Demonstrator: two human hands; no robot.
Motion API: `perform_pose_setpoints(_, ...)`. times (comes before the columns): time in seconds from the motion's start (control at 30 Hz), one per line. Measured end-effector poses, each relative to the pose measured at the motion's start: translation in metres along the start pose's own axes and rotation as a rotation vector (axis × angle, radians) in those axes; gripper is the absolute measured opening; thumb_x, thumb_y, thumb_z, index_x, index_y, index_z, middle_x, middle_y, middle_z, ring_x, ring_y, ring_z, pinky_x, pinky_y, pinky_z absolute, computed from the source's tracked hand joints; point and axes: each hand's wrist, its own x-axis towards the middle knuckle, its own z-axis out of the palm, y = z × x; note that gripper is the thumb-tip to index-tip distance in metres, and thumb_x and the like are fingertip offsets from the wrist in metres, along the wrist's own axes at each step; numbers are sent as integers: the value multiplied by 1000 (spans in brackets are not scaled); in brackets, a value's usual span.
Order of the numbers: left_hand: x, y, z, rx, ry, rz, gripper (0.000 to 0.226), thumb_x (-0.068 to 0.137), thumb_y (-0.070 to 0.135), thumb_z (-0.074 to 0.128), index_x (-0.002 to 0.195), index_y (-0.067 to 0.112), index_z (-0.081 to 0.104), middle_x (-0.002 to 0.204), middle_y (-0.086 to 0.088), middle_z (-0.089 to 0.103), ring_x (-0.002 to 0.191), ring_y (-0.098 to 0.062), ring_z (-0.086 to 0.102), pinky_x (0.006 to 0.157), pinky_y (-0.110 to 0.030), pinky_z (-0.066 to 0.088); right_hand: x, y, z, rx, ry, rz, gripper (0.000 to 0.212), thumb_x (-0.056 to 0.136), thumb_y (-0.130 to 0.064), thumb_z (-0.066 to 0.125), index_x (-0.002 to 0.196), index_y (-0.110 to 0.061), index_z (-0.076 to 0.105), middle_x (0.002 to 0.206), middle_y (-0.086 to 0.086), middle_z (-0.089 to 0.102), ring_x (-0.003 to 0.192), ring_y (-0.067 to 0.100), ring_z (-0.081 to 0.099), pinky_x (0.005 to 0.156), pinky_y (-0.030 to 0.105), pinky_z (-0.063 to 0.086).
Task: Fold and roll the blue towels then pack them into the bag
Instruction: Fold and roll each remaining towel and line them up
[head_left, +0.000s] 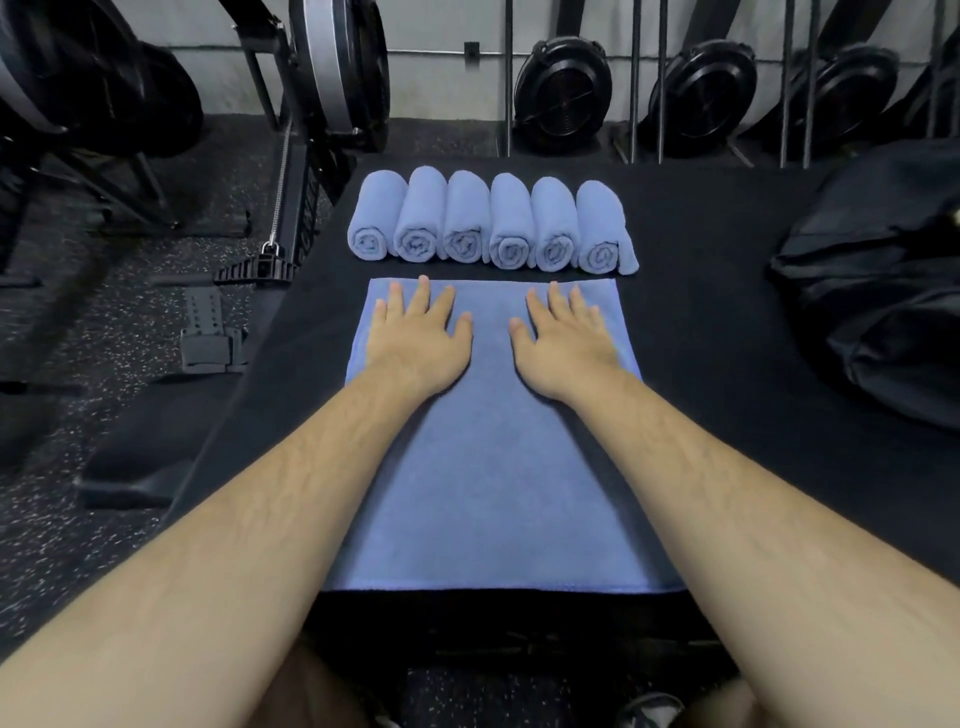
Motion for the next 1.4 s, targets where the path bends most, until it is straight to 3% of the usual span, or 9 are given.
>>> perform_pose_setpoints(0.53,-147,-21,15,7,52,56,63,107,49,19,163,21,13,171,-1,4,157,-26,-2,127,-43,1,-150,-17,24,-8,-34,-90,66,106,-55,11,164,-24,2,170,0,-10,156,25,-14,127,45,-6)
perform_pose_setpoints(0.8,-200,-32,29,55,154,72,62,107,47,18,162,19,18,170,-3,10,157,-27,3,127,-43,4,-200,-16,37,-25,5,-71,65,106,-55,7,163,-25,-2,170,1,-15,155,24,-18,126,46,-9)
perform_pose_setpoints(0.97,-219,-39,32,47,183,109,60,108,46,21,161,17,22,170,-4,14,157,-27,7,126,-44,6,-223,-24,43,-4,31,-75,61,108,-48,7,164,-23,1,170,2,-11,156,27,-17,126,46,-8)
perform_pose_setpoints(1.2,-239,-54,38,30,179,176,61,107,45,19,162,17,19,170,-2,11,157,-25,4,126,-46,8,-240,-56,54,-6,82,-230,56,111,-36,13,163,-16,9,171,3,-1,157,27,-9,127,44,-2)
perform_pose_setpoints(1.3,-246,-63,38,-7,186,187,63,107,47,25,162,18,18,170,-1,9,157,-22,1,126,-43,6,-245,-74,60,-29,99,-278,56,111,-34,16,163,-13,9,171,4,1,157,27,-6,127,43,-1)
perform_pose_setpoints(1.4,-254,-77,37,-2,208,206,76,101,54,43,162,17,18,170,-2,9,157,-25,2,126,-44,6,-249,-87,64,-40,150,-324,58,110,-31,24,162,-11,9,171,5,0,157,27,-5,126,42,0)
